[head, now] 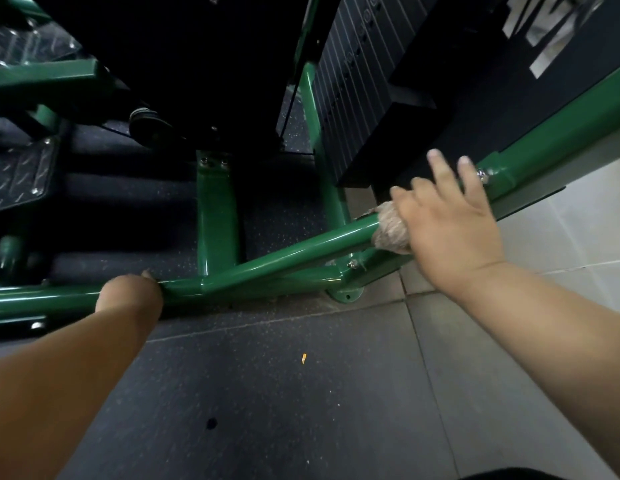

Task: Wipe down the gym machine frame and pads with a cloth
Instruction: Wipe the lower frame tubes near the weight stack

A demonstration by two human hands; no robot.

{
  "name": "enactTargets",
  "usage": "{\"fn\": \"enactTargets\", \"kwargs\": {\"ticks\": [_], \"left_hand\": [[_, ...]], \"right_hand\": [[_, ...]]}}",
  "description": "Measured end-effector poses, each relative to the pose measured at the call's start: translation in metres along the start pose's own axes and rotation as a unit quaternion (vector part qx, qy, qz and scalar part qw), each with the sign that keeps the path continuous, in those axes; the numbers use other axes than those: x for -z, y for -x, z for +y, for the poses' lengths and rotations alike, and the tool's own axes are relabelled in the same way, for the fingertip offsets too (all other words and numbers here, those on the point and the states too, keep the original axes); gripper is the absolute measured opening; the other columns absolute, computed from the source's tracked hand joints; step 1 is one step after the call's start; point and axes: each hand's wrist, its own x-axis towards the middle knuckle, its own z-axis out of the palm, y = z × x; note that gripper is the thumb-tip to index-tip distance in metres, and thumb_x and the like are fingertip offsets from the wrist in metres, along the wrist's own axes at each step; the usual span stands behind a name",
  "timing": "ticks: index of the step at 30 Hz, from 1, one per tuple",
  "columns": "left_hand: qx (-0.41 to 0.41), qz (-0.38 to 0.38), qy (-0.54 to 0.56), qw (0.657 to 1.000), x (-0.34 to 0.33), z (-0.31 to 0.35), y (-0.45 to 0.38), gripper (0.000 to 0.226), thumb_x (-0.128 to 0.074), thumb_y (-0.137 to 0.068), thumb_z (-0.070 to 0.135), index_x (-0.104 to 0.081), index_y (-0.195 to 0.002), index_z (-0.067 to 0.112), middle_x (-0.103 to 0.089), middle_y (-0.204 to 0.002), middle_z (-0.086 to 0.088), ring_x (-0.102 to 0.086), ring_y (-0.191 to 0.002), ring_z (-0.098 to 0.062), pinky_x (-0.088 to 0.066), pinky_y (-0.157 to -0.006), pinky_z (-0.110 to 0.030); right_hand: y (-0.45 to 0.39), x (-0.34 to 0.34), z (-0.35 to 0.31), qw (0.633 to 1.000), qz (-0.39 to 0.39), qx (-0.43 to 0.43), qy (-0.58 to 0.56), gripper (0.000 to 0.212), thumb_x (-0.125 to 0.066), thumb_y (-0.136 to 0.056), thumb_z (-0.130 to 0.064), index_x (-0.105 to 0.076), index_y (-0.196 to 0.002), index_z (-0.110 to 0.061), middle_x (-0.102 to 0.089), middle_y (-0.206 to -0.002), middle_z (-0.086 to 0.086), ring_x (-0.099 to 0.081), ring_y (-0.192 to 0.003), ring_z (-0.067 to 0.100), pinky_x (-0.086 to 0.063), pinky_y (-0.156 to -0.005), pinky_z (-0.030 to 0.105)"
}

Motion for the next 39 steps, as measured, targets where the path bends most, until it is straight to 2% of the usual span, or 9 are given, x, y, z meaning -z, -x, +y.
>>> {"fn": "enactTargets", "kwargs": {"ticks": [3, 7, 9, 11, 18, 26, 32, 36, 39], "left_hand": [[0.002, -0.011, 0.003, 1.000, 0.002, 0.002, 0.000, 0.063, -0.035, -0.102, 0.003, -0.023, -0.164, 0.005, -0.063, -0.138, -0.017, -0.068, -0.117, -0.030, -0.058, -0.090, -0.037], [0.008, -0.007, 0.005, 1.000, 0.003, -0.001, 0.001, 0.064, -0.034, -0.103, 0.005, -0.019, -0.166, 0.007, -0.064, -0.137, -0.015, -0.069, -0.114, -0.029, -0.060, -0.089, -0.037], [0.012, -0.002, 0.003, 1.000, 0.003, 0.001, 0.002, 0.065, -0.035, -0.103, 0.005, -0.018, -0.166, 0.008, -0.065, -0.134, -0.015, -0.070, -0.110, -0.028, -0.061, -0.085, -0.036], [0.017, 0.006, 0.017, 1.000, 0.004, 0.004, 0.003, 0.062, -0.037, -0.103, 0.005, -0.023, -0.164, 0.007, -0.067, -0.126, -0.016, -0.070, -0.103, -0.028, -0.061, -0.079, -0.035], [0.022, 0.021, -0.023, 0.999, 0.011, 0.014, 0.016, 0.039, -0.037, -0.105, 0.013, -0.050, -0.142, 0.007, -0.068, -0.123, -0.015, -0.067, -0.107, -0.030, -0.056, -0.081, -0.037], [-0.034, 0.024, -0.048, 0.998, 0.025, 0.037, 0.034, 0.045, -0.048, -0.100, 0.016, -0.049, -0.145, 0.013, -0.061, -0.136, -0.011, -0.059, -0.123, -0.031, -0.052, -0.097, -0.041], [-0.090, 0.014, 0.022, 0.996, 0.025, 0.071, 0.045, 0.056, -0.059, -0.097, 0.026, -0.045, -0.151, 0.021, -0.056, -0.141, -0.009, -0.056, -0.127, -0.032, -0.052, -0.101, -0.044], [-0.092, -0.051, 0.005, 0.994, 0.027, 0.070, 0.044, 0.086, -0.061, -0.095, 0.028, -0.015, -0.168, 0.021, -0.025, -0.171, -0.012, -0.034, -0.152, -0.037, -0.044, -0.117, -0.048], [-0.088, -0.085, -0.007, 0.992, 0.034, 0.066, 0.042, 0.096, -0.063, -0.094, 0.026, -0.003, -0.169, 0.023, -0.007, -0.176, -0.009, -0.025, -0.158, -0.037, -0.041, -0.120, -0.050]], "right_hand": [[-0.005, 0.019, 0.016, 0.995, -0.087, 0.000, 0.043, 0.049, -0.063, -0.082, -0.016, -0.062, -0.131, -0.013, -0.066, -0.122, 0.015, -0.024, -0.155, 0.043, 0.005, -0.124, 0.059], [-0.028, 0.034, 0.010, 0.977, -0.173, 0.021, 0.120, 0.045, -0.063, -0.090, -0.038, -0.059, -0.131, -0.019, -0.067, -0.128, 0.006, -0.035, -0.148, 0.039, -0.007, -0.123, 0.063], [-0.036, 0.034, 0.001, 0.977, -0.173, 0.036, 0.121, 0.035, -0.064, -0.089, -0.041, -0.064, -0.118, -0.022, -0.070, -0.113, 0.001, -0.056, -0.123, 0.032, -0.026, -0.117, 0.054], [-0.039, 0.032, -0.005, 0.982, -0.159, 0.054, 0.085, 0.023, -0.064, -0.090, -0.037, -0.063, -0.109, -0.024, -0.069, -0.105, -0.002, -0.063, -0.101, 0.026, -0.040, -0.099, 0.041], [-0.049, 0.021, -0.007, 0.980, -0.152, 0.127, 0.017, 0.011, -0.064, -0.089, -0.036, -0.060, -0.095, -0.027, -0.058, -0.081, -0.007, -0.055, -0.073, 0.023, -0.040, -0.072, 0.035], [-0.069, 0.020, -0.048, 0.958, -0.230, 0.167, -0.039, 0.012, -0.063, -0.090, -0.035, -0.067, -0.090, -0.024, -0.064, -0.080, -0.006, -0.062, -0.070, 0.020, -0.048, -0.058, 0.031], [-0.060, 0.017, -0.081, 0.968, -0.172, 0.176, -0.050, 0.009, -0.056, -0.096, -0.028, -0.064, -0.096, -0.024, -0.062, -0.084, -0.006, -0.059, -0.075, 0.023, -0.044, -0.069, 0.036], [-0.055, 0.008, -0.076, 0.970, -0.156, 0.173, -0.074, 0.018, -0.064, -0.091, -0.028, -0.052, -0.103, -0.022, -0.056, -0.085, -0.006, -0.059, -0.079, 0.026, -0.039, -0.076, 0.038], [-0.054, 0.014, -0.056, 0.972, -0.167, 0.158, -0.055, 0.030, -0.069, -0.088, -0.027, -0.052, -0.112, -0.025, -0.059, -0.095, -0.004, -0.064, -0.097, 0.026, -0.034, -0.082, 0.039]]}}
